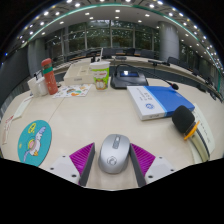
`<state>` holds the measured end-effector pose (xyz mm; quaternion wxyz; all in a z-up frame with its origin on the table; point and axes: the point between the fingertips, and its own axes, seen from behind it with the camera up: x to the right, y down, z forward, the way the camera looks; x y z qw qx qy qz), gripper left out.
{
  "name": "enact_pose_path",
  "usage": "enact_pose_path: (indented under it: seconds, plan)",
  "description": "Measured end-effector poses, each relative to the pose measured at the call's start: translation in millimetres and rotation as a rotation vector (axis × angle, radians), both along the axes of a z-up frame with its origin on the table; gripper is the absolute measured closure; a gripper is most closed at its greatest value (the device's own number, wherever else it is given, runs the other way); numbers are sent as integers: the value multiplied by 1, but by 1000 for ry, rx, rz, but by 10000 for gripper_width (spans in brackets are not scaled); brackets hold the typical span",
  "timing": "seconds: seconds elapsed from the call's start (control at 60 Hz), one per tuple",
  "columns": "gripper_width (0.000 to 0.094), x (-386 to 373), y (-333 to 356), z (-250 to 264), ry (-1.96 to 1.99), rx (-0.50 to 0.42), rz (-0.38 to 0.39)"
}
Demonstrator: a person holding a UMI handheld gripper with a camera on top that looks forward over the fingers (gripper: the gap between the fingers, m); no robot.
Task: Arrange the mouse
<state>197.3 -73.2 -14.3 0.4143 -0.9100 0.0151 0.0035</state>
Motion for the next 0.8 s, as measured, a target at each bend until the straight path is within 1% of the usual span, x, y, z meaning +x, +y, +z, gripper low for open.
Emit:
enact_pose_path:
  seconds: [0.067,0.15,0.383,0.483,0.533,0.617,0.7,0.767,0.8]
  plan:
    - [397,8,2,-2,-45,5,-11]
    - [414,7,3,-1,-36,18,-15]
    - [556,7,3,0,-42,4,-37]
    - [565,12,0,8,-38,1,-71]
    - [565,9,2,28,-21,27,-89]
    - [565,-1,13,82,-21,114,-101]
    - [564,-26,21,142,7,206,-95]
    - [566,-57,25,180,22,260,-81]
    - [567,-76,26,191,31,272,-65]
